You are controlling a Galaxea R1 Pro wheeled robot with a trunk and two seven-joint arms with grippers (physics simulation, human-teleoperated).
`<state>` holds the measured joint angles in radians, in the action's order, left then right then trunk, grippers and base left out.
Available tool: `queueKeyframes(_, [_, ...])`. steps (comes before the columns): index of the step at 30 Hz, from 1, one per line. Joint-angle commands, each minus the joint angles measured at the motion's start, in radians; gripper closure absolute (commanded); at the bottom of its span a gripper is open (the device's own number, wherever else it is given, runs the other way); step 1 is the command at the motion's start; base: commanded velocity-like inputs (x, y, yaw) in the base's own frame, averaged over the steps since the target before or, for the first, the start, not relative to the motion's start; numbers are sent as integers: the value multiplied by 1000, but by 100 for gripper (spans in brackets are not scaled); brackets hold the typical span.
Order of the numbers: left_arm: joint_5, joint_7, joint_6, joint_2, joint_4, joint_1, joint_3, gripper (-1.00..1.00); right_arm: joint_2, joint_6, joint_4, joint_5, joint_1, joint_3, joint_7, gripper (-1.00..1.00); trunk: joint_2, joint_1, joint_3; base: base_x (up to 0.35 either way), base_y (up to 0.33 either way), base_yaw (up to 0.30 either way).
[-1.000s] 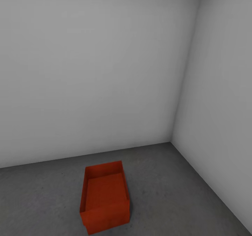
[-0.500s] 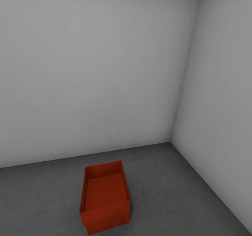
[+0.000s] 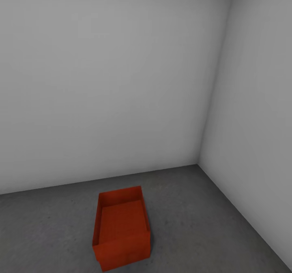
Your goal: Move the two storage containers from the living room to the garage. In the garage, place one container on the floor and stack the other container on top of it (either order is fine).
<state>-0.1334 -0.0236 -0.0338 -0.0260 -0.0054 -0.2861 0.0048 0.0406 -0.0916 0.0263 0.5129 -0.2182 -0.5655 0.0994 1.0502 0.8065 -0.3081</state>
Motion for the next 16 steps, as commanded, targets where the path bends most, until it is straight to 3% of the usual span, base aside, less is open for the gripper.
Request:
queueKeyframes(1, [-8, -2, -3, 0, 1, -1, 0, -100, 1, -5, 3, 11, -1, -7, 5, -100, 1, 0, -1, 0, 0, 0])
queueKeyframes(16, [7, -2, -3, -5, -5, -1, -5, -100, 1, -5, 3, 9, -1, -7, 5, -100, 1, 0, -1, 0, 0, 0])
